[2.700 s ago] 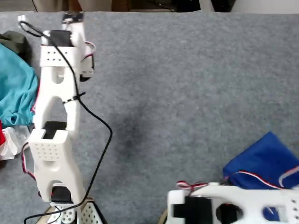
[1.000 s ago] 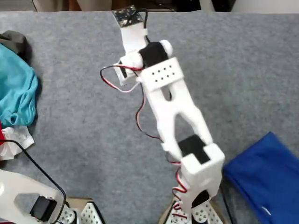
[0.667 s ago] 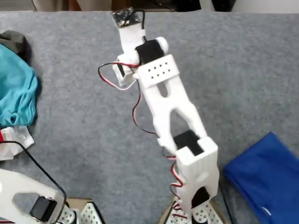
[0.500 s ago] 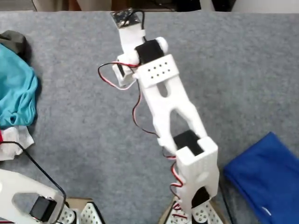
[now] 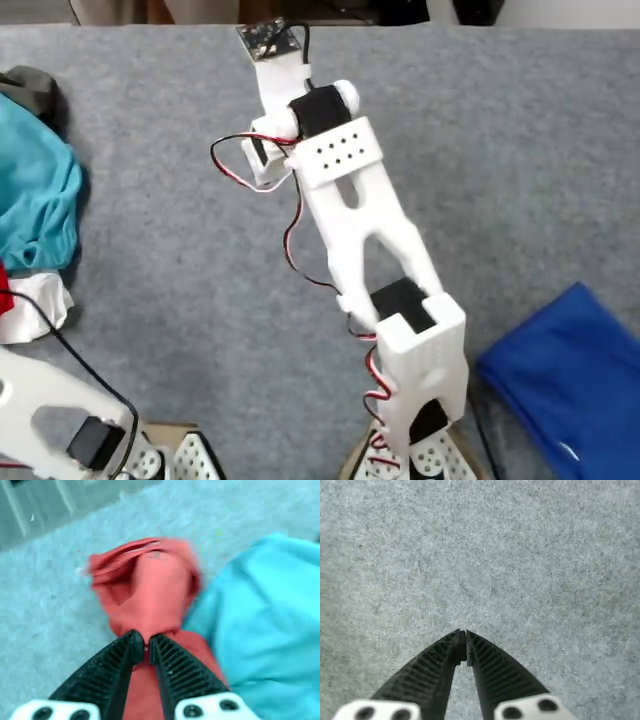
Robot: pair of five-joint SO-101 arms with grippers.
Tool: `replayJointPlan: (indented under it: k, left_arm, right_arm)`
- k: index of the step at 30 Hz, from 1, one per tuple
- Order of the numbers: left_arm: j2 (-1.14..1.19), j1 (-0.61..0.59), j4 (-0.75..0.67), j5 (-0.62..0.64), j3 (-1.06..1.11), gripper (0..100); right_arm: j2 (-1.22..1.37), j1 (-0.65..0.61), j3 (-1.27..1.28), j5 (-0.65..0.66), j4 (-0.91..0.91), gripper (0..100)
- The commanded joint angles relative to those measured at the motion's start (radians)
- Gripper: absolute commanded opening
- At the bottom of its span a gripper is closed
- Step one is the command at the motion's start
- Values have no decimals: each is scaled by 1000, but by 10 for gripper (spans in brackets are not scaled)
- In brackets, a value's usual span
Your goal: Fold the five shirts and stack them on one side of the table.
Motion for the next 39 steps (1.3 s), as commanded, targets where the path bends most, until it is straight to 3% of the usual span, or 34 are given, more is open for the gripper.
replayJointPlan:
  k: [1,13,26,39]
  left_arm:
    - [-130,87,68,40,-61,18]
    - [-409,598,69,126,110,18]
    - [-522,1143,69,186,425,18]
    - [-527,1573,69,244,572,18]
  right_arm:
    - [-8,67,-71,-8,34,5]
    - [-27,378,-196,2,129,5]
    - [-116,699,-194,149,129,5]
    - [-110,848,-193,207,129,5]
